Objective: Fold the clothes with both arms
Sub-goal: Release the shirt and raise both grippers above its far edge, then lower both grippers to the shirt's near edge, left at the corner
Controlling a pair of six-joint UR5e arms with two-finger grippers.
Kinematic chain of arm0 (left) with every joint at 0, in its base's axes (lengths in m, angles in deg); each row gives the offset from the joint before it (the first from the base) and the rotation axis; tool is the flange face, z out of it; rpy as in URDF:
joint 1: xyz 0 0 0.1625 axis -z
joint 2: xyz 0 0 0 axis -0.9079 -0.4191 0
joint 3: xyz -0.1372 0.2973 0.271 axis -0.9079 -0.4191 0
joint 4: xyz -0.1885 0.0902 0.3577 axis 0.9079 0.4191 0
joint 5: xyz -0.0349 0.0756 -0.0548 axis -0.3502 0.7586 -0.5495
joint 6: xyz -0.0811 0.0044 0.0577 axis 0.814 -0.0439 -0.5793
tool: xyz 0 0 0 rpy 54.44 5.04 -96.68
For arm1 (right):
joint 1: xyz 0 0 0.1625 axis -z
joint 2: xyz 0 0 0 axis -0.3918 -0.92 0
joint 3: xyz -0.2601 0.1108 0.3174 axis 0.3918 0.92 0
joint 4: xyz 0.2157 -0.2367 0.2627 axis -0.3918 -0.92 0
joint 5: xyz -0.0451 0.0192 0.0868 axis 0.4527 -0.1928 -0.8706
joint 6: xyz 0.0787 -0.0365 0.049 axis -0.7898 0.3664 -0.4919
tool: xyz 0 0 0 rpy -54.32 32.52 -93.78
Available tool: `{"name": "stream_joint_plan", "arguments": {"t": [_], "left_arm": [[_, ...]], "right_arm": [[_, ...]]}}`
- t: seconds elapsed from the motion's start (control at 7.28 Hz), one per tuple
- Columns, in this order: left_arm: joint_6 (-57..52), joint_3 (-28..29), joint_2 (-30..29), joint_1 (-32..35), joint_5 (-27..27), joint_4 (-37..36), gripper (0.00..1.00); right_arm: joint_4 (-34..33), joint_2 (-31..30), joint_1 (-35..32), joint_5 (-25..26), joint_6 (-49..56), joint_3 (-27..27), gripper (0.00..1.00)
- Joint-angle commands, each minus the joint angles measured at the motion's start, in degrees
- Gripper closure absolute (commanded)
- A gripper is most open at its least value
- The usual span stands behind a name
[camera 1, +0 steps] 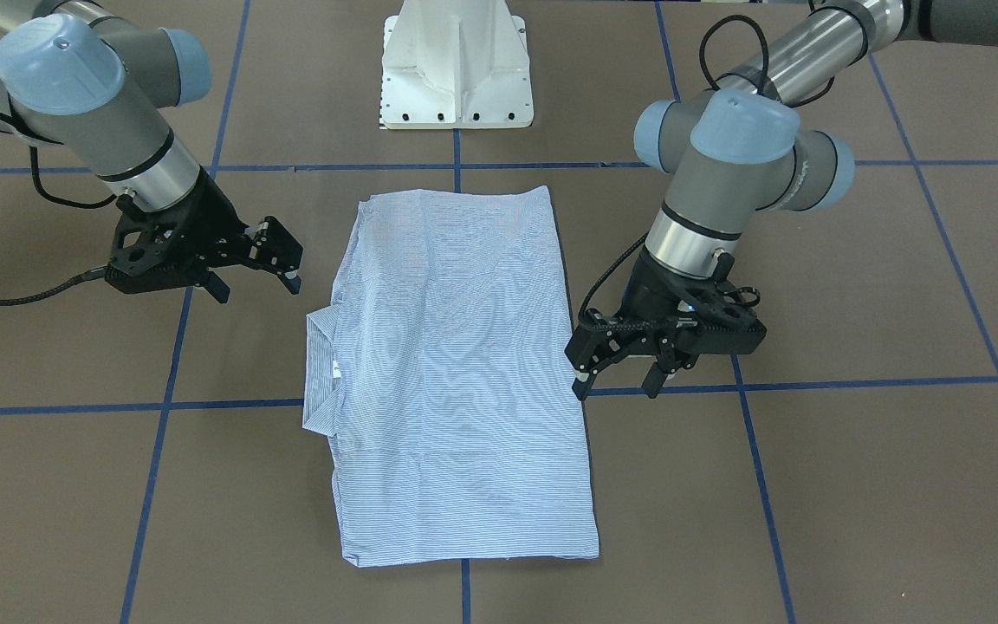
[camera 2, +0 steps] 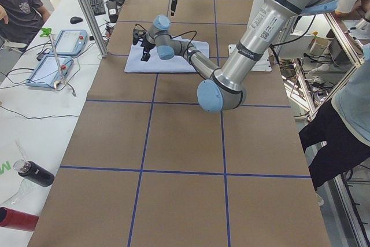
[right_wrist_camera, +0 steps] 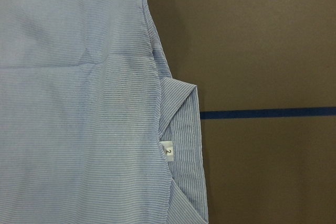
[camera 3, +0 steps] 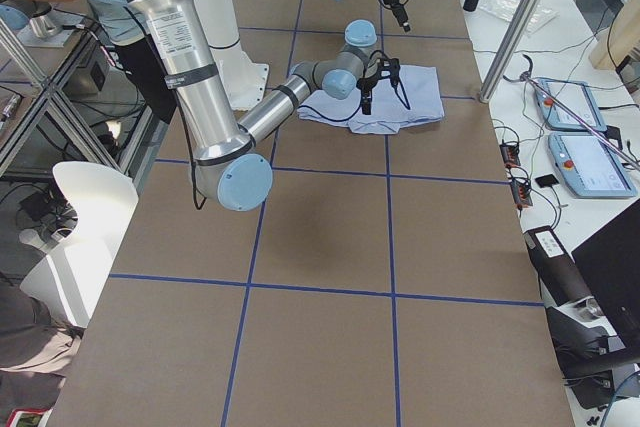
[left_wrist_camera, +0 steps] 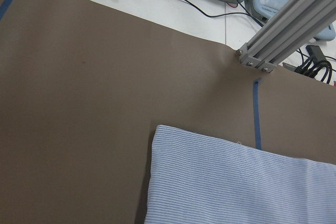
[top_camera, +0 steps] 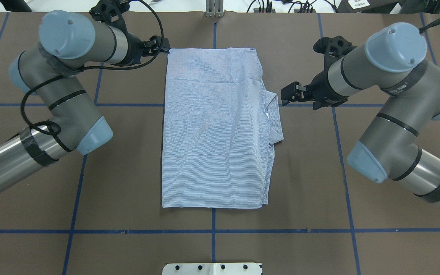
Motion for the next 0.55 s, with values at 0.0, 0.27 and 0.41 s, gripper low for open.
{"name": "stream_joint_plan", "arguments": {"t": [0.0,0.27,0.41], "left_arm": [[1.0,-10.1,5.4,-0.7,-4.0,-2.2,0.00],[8.5,-13.0,9.6,-4.4,-6.0,-1.6,0.00],[13.6,-14.7,12.5,-7.1,-5.8,-0.8,0.00]], "right_arm": [[0.5,-0.3,4.4,1.3,-4.1,-0.3,0.00],[0.7,-0.3,7.3,1.4,-11.0,-2.6,0.00],[0.7,-0.6,7.5,1.3,-11.9,-4.0,0.00]]}}
